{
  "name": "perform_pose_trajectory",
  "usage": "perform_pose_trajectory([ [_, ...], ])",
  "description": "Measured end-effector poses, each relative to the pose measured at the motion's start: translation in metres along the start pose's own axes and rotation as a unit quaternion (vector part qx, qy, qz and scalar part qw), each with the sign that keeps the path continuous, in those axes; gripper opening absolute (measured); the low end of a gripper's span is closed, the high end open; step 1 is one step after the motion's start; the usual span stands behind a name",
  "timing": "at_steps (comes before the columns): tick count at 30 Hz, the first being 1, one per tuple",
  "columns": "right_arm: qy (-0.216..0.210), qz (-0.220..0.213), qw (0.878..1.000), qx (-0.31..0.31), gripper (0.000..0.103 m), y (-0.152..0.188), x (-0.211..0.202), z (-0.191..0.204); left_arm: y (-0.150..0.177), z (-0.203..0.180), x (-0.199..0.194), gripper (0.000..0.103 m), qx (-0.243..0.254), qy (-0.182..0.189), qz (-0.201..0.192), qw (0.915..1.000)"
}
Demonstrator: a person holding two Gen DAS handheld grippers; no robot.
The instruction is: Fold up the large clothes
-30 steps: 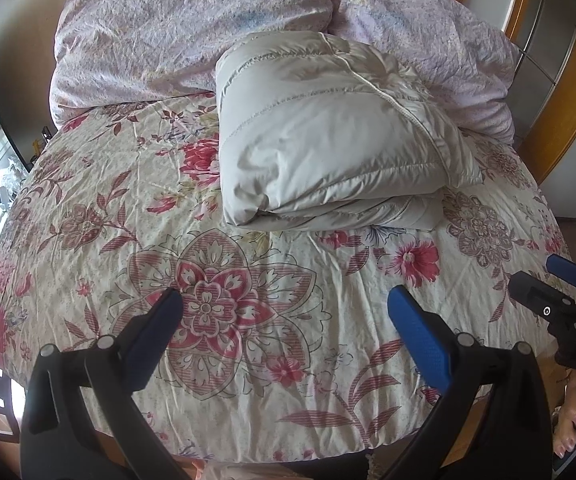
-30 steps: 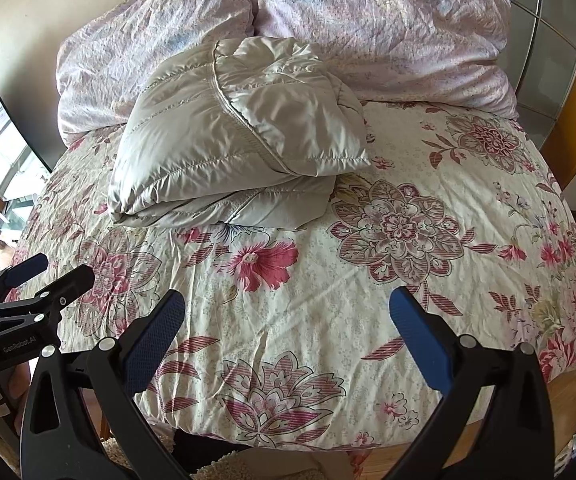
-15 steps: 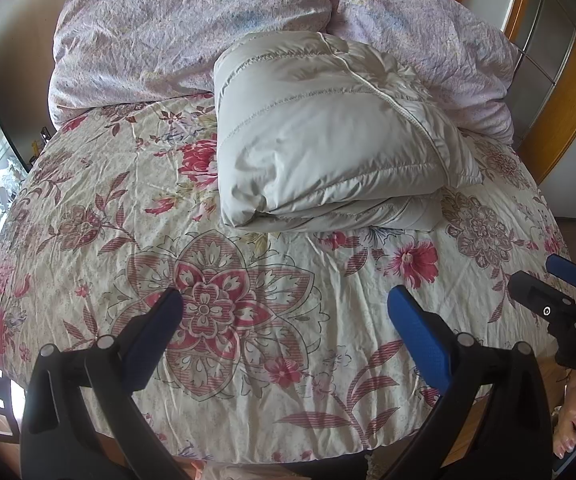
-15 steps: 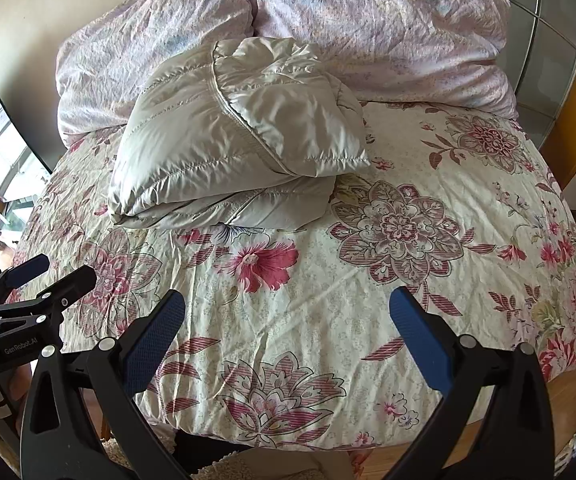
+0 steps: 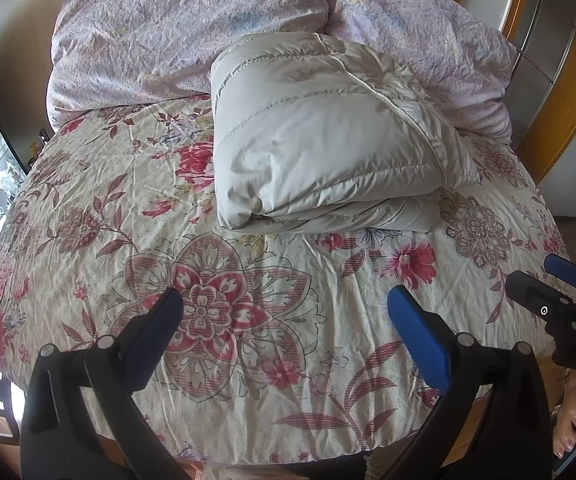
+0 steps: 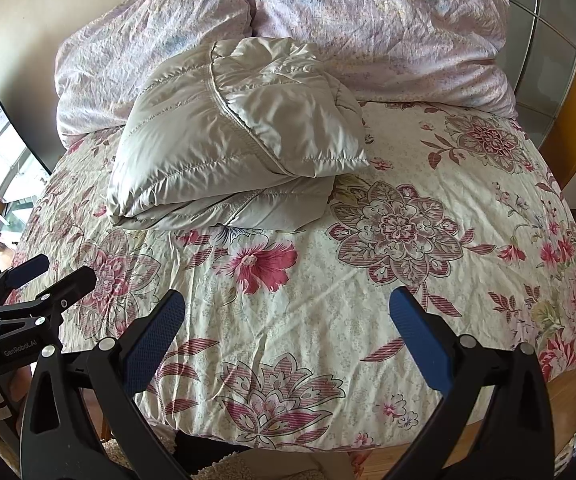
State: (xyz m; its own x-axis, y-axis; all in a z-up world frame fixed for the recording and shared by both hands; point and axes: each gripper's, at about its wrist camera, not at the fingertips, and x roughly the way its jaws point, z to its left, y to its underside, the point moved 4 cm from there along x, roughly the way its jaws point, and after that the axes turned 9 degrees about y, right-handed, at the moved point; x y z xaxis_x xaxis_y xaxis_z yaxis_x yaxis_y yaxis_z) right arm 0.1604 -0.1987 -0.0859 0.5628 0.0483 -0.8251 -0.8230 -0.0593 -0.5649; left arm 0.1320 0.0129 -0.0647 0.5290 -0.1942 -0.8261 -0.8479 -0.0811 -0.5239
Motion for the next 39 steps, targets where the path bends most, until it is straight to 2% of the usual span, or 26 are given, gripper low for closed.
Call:
perform_pose_trajectory([
  [39, 0.001, 0.002, 1.0, 0.001, 0.102, -0.0019, 0.002, -0.0016, -0.0021, -0.0014, 0.0029, 0.101, -0.003, 0.006, 0.002, 1.0],
])
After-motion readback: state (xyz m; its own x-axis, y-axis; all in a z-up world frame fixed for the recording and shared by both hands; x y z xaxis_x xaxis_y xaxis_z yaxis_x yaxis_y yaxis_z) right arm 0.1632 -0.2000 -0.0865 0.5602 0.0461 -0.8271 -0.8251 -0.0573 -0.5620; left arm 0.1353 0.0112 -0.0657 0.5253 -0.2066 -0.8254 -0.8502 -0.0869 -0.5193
